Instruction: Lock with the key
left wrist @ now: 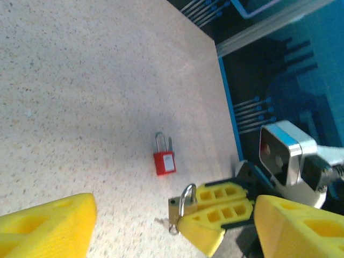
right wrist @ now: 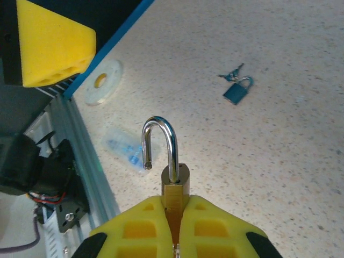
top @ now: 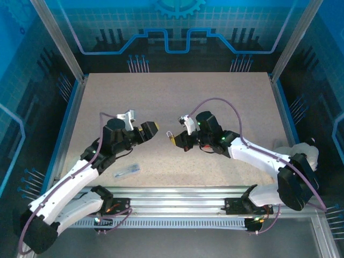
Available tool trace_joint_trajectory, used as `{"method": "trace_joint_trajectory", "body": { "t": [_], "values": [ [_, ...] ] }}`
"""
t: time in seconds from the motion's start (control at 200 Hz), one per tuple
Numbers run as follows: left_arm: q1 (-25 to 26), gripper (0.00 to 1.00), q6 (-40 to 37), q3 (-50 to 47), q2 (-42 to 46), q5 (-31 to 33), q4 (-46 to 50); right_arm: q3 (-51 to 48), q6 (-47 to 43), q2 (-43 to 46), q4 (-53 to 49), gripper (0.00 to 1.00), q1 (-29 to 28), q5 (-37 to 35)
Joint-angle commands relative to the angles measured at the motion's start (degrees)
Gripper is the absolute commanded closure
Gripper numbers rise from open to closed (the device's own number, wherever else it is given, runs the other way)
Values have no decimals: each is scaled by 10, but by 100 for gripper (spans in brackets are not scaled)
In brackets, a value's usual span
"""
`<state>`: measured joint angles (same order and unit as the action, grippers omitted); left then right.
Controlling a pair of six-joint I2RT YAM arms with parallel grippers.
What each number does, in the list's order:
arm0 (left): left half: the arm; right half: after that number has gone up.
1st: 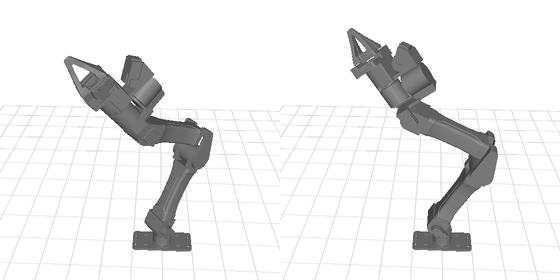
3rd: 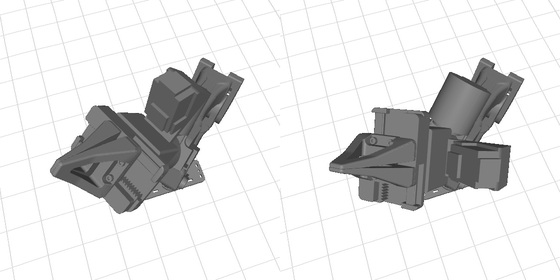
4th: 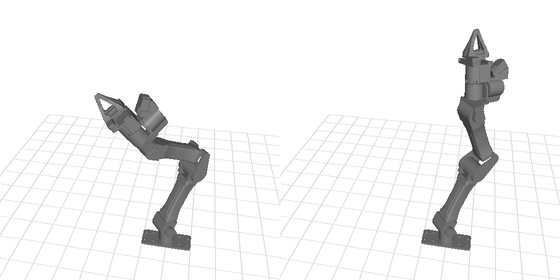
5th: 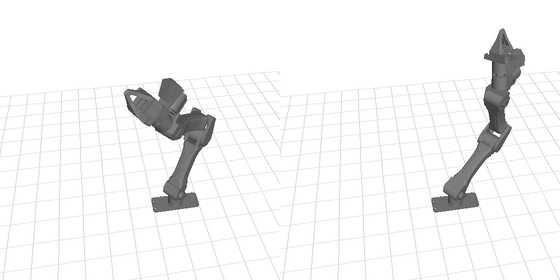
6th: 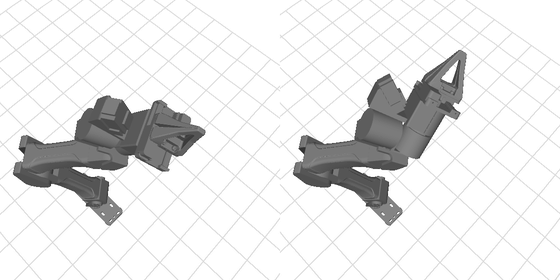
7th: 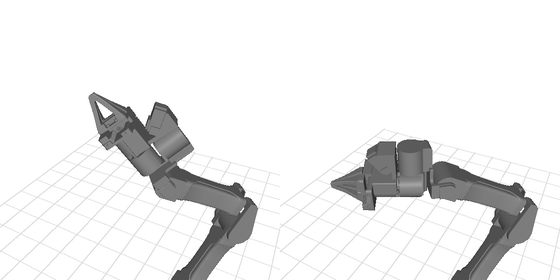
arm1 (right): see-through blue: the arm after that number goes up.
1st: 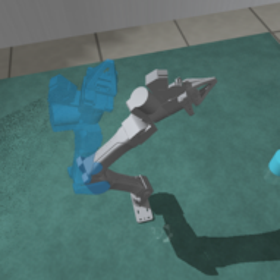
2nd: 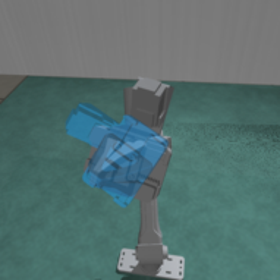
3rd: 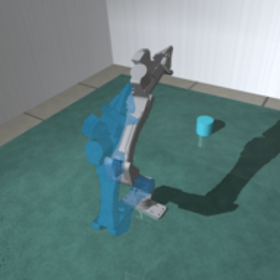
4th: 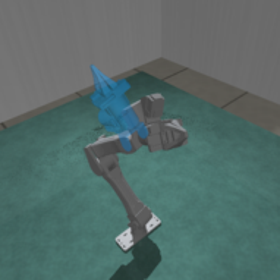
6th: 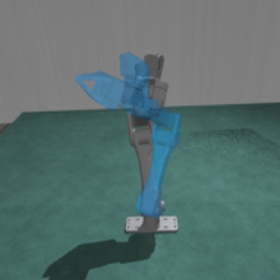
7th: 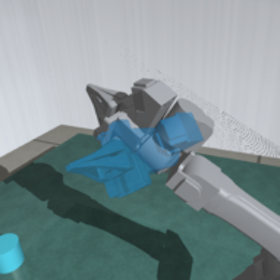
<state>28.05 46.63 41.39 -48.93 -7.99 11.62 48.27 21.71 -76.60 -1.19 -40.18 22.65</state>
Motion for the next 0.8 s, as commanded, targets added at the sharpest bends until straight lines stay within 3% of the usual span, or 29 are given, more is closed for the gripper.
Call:
{"method": "trace_joint_trajectory", "body": {
  "t": [0.0, 0.14, 0.31, 0.575, 0.796],
  "values": [
    [-9, 15, -62, 57, 24, -52, 135, -14, -23, 24, 41, 100, -9, 59],
    [-12, 1, -152, 112, 28, -39, 217, -37, -30, 43, 81, 100, -13, 78],
    [-21, 1, -185, 112, 18, -40, 190, -23, -36, 44, 72, 100, -14, 82],
    [-49, 1, -143, 124, -48, -68, 128, -7, -41, 64, 35, 100, -12, 68],
    [-71, 1, -112, 91, -76, -151, 43, -25, -41, 93, 39, 100, -12, 81]
  ]
}}
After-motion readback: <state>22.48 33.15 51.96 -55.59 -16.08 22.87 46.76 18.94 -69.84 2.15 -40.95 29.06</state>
